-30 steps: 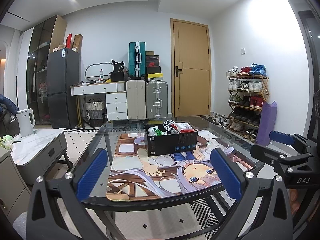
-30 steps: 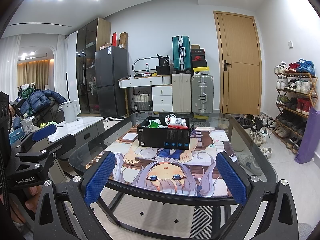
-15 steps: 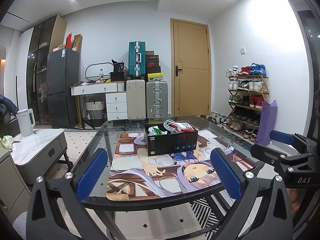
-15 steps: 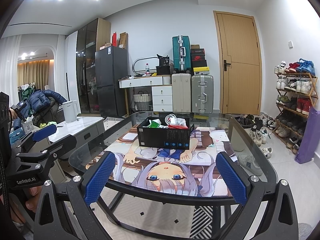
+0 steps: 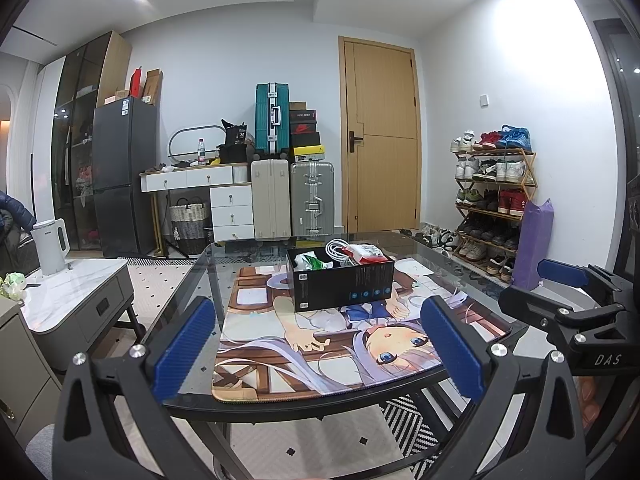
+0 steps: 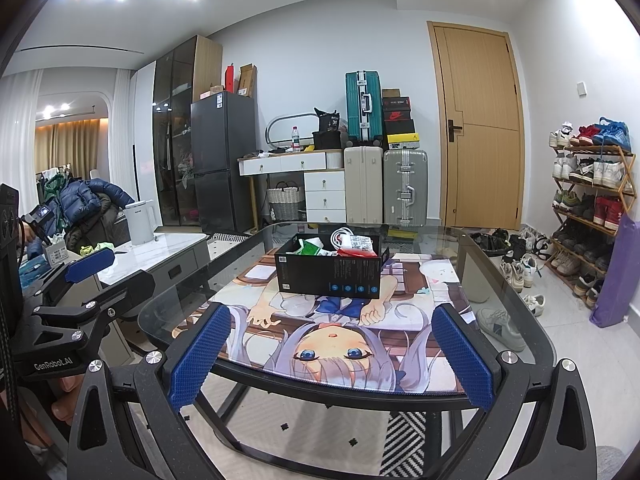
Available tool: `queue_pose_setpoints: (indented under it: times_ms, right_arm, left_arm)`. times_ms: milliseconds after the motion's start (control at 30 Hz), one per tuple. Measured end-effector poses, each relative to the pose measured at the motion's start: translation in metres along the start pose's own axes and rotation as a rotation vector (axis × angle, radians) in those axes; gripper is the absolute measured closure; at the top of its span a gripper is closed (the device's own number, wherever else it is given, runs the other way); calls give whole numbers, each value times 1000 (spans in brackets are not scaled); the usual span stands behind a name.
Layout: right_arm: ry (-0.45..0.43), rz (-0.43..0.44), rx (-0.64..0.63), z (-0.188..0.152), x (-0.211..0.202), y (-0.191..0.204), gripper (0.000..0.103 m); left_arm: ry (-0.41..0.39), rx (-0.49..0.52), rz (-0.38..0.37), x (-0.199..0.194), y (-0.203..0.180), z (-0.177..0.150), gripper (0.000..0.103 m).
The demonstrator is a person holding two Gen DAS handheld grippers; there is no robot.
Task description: Organize soft objects
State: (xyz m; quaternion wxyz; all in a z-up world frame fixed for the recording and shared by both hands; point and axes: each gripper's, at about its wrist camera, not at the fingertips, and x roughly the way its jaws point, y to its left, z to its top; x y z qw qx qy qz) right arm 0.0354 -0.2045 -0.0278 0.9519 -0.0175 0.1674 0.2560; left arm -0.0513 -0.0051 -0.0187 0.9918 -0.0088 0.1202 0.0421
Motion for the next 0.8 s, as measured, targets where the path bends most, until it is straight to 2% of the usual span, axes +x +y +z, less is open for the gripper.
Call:
queue_pose_setpoints:
  times_ms: [800]
  right_arm:
    - [1, 1, 1, 1, 0, 0, 1]
  left_arm:
    - [9, -9, 3, 3, 3, -2, 0]
